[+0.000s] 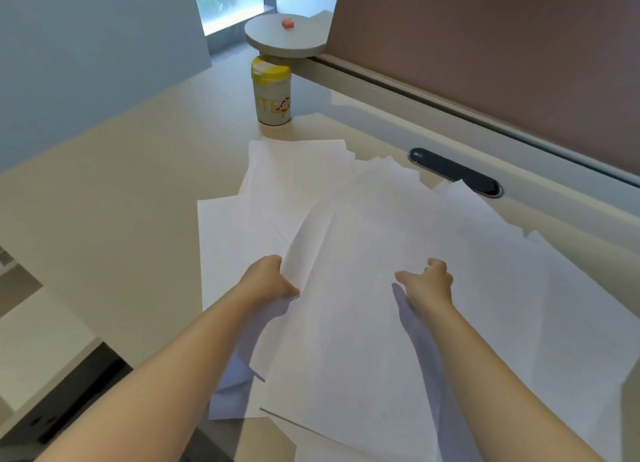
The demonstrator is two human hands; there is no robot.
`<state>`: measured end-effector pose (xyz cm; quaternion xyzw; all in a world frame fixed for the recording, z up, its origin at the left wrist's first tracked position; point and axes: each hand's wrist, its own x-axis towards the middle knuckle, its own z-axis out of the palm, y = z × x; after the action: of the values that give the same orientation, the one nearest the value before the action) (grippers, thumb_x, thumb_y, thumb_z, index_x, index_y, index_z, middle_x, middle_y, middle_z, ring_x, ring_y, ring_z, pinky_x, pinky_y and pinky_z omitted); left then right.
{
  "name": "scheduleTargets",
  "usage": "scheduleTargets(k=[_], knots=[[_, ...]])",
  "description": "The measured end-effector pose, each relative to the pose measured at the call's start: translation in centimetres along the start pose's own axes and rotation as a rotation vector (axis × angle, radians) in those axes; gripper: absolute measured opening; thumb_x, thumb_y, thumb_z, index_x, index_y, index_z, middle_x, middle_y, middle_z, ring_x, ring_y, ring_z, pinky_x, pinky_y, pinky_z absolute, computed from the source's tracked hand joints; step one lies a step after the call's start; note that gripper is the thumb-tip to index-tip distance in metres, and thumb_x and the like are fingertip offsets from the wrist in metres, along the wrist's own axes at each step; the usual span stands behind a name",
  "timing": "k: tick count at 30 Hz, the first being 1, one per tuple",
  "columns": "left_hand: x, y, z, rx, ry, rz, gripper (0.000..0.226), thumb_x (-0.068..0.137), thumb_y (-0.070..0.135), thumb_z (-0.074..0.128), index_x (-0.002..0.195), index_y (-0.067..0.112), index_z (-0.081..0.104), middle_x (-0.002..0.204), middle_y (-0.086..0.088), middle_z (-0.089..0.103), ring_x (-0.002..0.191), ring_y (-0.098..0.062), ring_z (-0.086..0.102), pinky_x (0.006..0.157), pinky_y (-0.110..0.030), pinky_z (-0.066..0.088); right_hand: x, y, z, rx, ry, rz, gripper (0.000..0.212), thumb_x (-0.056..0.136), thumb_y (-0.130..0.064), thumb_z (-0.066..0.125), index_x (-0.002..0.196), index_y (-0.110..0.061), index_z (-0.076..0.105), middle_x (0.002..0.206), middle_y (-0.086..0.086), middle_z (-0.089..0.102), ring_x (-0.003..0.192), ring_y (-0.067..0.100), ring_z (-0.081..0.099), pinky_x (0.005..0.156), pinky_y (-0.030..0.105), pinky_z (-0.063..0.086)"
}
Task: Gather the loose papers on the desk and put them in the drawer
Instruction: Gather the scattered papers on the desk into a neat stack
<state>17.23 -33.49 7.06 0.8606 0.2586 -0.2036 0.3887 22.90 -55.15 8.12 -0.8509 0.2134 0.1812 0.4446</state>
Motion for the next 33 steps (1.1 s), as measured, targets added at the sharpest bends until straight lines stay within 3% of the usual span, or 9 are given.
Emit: scheduleTargets(k=[4,8,13,15,17,21,27,30,33], knots=[[1.4,1.0,-0.9,0.048,0.134,0.1,0.007,0.083,0.014,0.056,0.079,0.009,0.052,0.077,-0.005,0.054,0.08,-0.025,0.048,0.059,-0.029,0.032,1.5,0.2,-1.3,0.084,0.031,0.059,0.065,0.087,-0.014,0.054,0.143,-0.004,0.022,0.151,0.013,0.03,0.135,0.032,0.035,0.104,0.038,0.034],[3.9,1.9,-2.2,0.137,0.257,0.109,0.023,0.086,0.02,0.053,0.066,0.01,0.048,0.081,-0.011,0.052,0.087,-0.032,0.052,0.067,-0.03,0.034,3.3,-0.2,-1.8,0.254,0.121,0.104,0.062,0.088,-0.01,0.052,0.143,-0.003,0.024,0.147,0.015,0.036,0.129,0.033,0.041,0.103,0.039,0.037],[6.5,2.5,-1.8,0.165,0.372,0.03,0.025,0.085,0.024,0.053,0.089,0.003,0.066,0.108,-0.014,0.056,0.111,-0.037,0.047,0.075,-0.033,0.037,5.3,-0.8,-0.4,0.58,0.067,0.157,0.071,0.082,0.002,0.056,0.143,-0.004,0.022,0.123,0.021,0.052,0.076,0.021,0.056,0.07,0.028,0.05],[7.0,2.5,-1.9,0.128,0.382,-0.009,0.029,0.083,0.026,0.055,0.102,0.007,0.065,0.121,-0.012,0.054,0.118,-0.034,0.044,0.082,-0.034,0.036,6.1,-0.9,0.3,0.468,0.063,0.161,0.076,0.076,0.005,0.058,0.143,-0.004,0.024,0.13,0.019,0.047,0.094,0.026,0.057,0.083,0.032,0.049],[7.4,2.6,-2.7,0.102,0.377,-0.051,0.041,0.081,0.028,0.058,0.118,0.009,0.056,0.133,-0.012,0.049,0.126,-0.034,0.039,0.094,-0.037,0.037,6.2,-1.5,0.3,0.086,0.097,0.121,0.075,0.075,0.0,0.061,0.142,-0.006,0.027,0.145,0.015,0.033,0.124,0.031,0.044,0.092,0.035,0.043],[8.3,3.3,-3.8,0.002,0.269,0.017,0.059,0.08,0.026,0.064,0.131,0.004,0.043,0.137,-0.013,0.05,0.127,-0.032,0.046,0.101,-0.038,0.038,5.8,-1.3,0.0,-0.538,0.132,-0.005,0.082,0.078,-0.038,0.065,0.143,-0.012,0.023,0.154,0.012,0.016,0.139,0.032,0.02,0.111,0.042,0.024],[8.4,5.2,-2.8,0.01,0.105,0.115,0.058,0.075,0.036,0.069,0.119,0.004,0.049,0.111,-0.007,0.053,0.098,-0.025,0.052,0.078,-0.028,0.038,6.2,-0.6,0.8,-0.547,0.167,-0.009,0.082,0.088,-0.049,0.044,0.147,-0.008,0.006,0.158,0.013,0.003,0.145,0.031,0.001,0.118,0.042,0.003],[8.2,5.5,-1.9,0.135,0.053,0.132,0.042,0.07,0.029,0.073,0.093,0.008,0.045,0.088,-0.001,0.047,0.086,-0.023,0.045,0.07,-0.029,0.035,6.1,-1.1,1.6,-0.395,0.191,-0.003,0.078,0.09,-0.042,0.046,0.146,-0.004,0.008,0.158,0.015,0.001,0.146,0.031,-0.004,0.118,0.04,-0.001],[8.4,5.8,-1.1,0.224,0.056,0.15,0.034,0.079,0.019,0.062,0.063,0.017,0.031,0.067,0.003,0.038,0.079,-0.025,0.044,0.064,-0.029,0.032,6.5,-1.7,1.7,-0.102,0.21,-0.046,0.072,0.088,-0.027,0.054,0.145,-0.003,0.017,0.156,0.014,0.016,0.145,0.029,0.009,0.119,0.04,0.011]])
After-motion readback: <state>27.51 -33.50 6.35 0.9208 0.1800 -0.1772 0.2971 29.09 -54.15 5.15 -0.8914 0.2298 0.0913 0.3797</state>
